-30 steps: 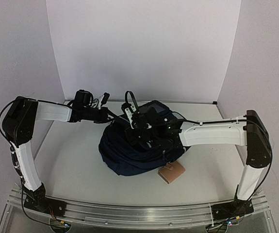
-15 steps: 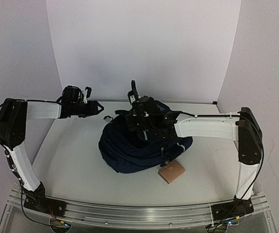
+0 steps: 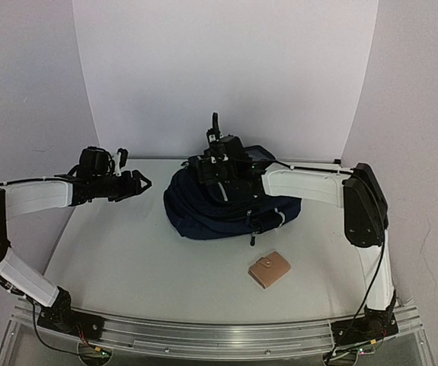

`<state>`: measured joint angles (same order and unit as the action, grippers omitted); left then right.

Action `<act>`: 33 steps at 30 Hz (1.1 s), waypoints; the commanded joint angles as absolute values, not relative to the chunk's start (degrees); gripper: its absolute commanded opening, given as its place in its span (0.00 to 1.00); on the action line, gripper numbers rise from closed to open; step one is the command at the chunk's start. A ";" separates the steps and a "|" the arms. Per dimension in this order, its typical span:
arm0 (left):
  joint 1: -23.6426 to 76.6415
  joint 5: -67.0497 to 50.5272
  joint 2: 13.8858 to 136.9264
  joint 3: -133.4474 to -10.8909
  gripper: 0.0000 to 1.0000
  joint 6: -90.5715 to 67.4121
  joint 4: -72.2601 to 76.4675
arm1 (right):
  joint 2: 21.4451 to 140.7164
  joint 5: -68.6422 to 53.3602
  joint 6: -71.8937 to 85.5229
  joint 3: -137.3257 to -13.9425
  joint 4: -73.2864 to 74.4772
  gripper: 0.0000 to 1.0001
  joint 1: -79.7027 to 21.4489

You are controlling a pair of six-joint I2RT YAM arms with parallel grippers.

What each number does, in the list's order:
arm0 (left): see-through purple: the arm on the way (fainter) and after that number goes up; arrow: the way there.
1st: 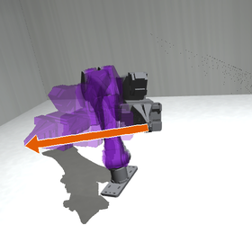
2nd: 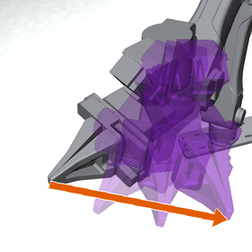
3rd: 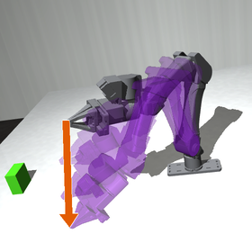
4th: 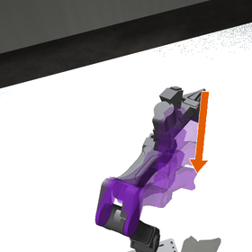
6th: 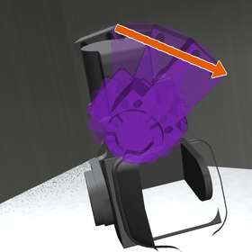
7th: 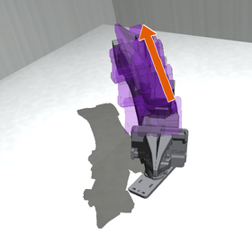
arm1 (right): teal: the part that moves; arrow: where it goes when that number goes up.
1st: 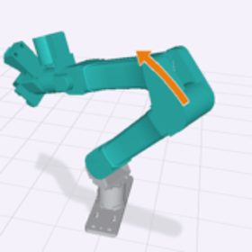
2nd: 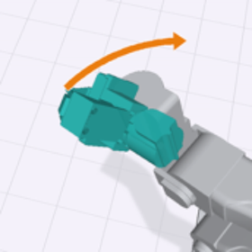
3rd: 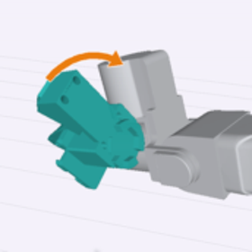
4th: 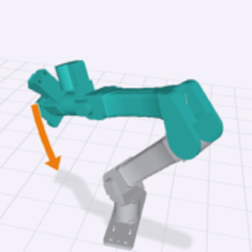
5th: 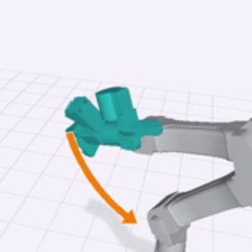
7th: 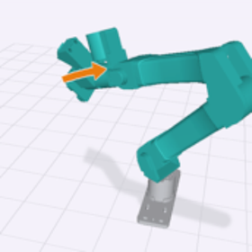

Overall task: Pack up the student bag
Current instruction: Unzip the student bag at the center of the board, then pick up the personal item from the center of the board.

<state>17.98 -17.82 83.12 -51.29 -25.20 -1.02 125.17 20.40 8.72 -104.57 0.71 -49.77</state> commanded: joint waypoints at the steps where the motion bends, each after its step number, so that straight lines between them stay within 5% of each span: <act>1: 18.93 -21.40 80.35 -48.87 0.71 -26.92 -0.54 | 113.62 15.51 13.72 -98.92 3.75 0.88 -49.61; 4: 20.12 -21.53 79.68 -47.18 0.71 -28.06 -0.27 | 104.71 15.20 19.74 -90.10 6.43 0.98 -49.52; 11: 24.76 -19.70 80.14 -45.26 0.71 -29.82 1.58 | 89.75 11.62 36.20 -69.28 13.73 0.98 -49.07; 23: 27.81 -17.67 79.83 -43.35 0.71 -32.28 2.20 | 75.20 1.86 67.94 -40.65 16.00 0.87 -48.78; 33: 27.87 -18.38 80.67 -43.91 0.71 -31.57 1.25 | 73.22 1.13 79.15 -33.60 12.75 0.71 -48.81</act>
<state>27.70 -18.28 81.47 -43.20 -31.83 0.23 72.71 2.07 72.55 -35.52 16.11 -48.90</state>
